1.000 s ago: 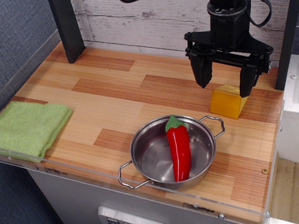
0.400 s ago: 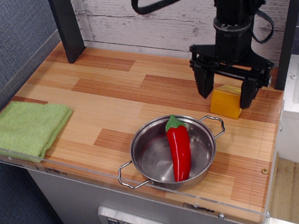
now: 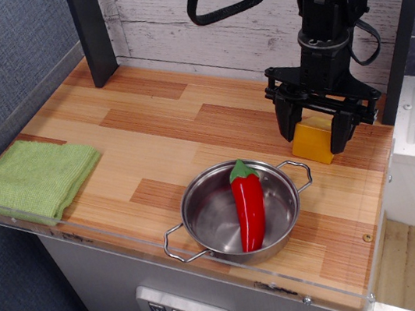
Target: Place the cube on to the green towel.
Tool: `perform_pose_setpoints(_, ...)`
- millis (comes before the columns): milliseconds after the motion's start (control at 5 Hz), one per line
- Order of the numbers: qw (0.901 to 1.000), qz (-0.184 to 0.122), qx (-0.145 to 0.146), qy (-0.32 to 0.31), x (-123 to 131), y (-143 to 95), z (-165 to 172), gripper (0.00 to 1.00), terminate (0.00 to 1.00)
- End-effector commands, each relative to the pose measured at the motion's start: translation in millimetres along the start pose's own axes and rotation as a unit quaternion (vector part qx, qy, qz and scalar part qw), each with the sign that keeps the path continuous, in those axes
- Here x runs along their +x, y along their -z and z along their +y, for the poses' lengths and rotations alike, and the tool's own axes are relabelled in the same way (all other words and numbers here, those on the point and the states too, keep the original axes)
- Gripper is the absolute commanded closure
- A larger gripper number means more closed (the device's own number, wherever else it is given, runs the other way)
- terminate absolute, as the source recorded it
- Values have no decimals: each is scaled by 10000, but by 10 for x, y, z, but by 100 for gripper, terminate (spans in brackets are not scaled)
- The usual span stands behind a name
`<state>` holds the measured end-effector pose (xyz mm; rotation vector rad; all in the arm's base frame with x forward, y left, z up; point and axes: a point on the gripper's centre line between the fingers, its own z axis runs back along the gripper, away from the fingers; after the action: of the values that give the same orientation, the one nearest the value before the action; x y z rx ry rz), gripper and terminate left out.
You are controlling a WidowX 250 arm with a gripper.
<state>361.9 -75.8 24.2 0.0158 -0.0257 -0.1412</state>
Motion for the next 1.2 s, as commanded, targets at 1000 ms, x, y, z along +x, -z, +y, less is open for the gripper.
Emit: perform_pose_setpoints(1000, 9766, -452, 367, -2072, -777, -653, 1582, 100, 0)
